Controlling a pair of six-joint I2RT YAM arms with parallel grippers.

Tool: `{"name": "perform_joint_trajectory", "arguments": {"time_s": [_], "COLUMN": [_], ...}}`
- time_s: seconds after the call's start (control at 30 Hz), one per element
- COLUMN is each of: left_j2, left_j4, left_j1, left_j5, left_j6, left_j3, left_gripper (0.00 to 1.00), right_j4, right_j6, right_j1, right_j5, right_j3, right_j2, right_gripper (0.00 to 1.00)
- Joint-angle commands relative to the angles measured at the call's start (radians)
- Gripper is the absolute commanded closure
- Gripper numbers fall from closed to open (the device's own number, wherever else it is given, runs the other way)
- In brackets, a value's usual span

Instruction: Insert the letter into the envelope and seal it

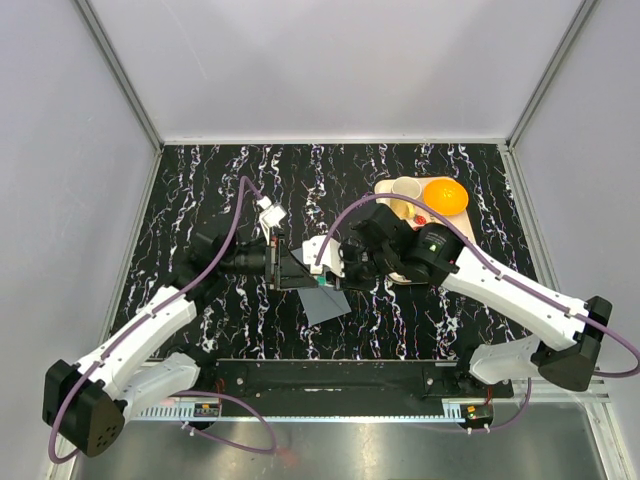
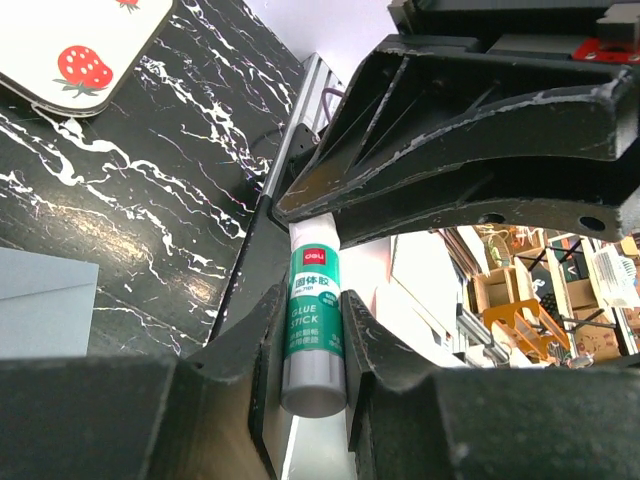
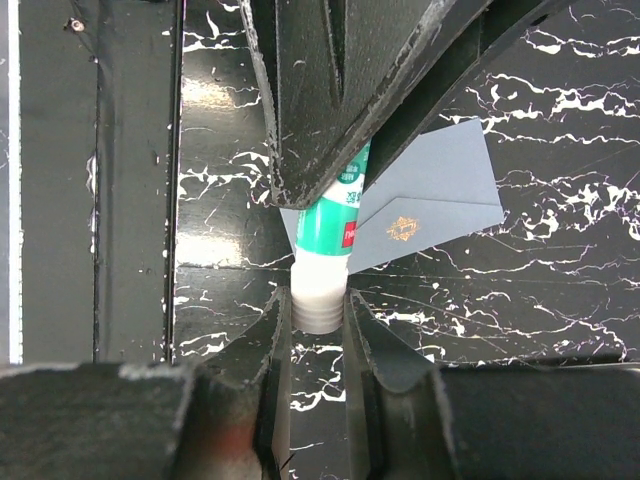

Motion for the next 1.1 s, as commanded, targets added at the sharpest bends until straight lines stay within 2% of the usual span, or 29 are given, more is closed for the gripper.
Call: {"name": "perform_joint_trajectory", "arguments": {"time_s": [0.0,0.83,1.07], "left_j2": [0.007,0.052,0.060], "left_j4": [0.085,0.249,0.283], "left_j1": [-0.009,-0.045,-0.048], "left_j5": [-0.046,-0.069,-0.071], "left_j6": [-0.068,-0.226,-0.263], "left_j3": [-0.026,-0.094,-0.106], "left_gripper": [1.00,1.00,1.00], "right_j4": [0.048,0.137,0.258], "right_j6": [0.002,0.098,0.079], "right_j1": [0.035,0.142,0.191], "right_j5": [-0.001,-0.004,0.122], "right_j3": [0.080,0.269,0.229], "right_j2": [0.018,0.139,0.131], "right_gripper": [1.00,1.00,1.00]}}
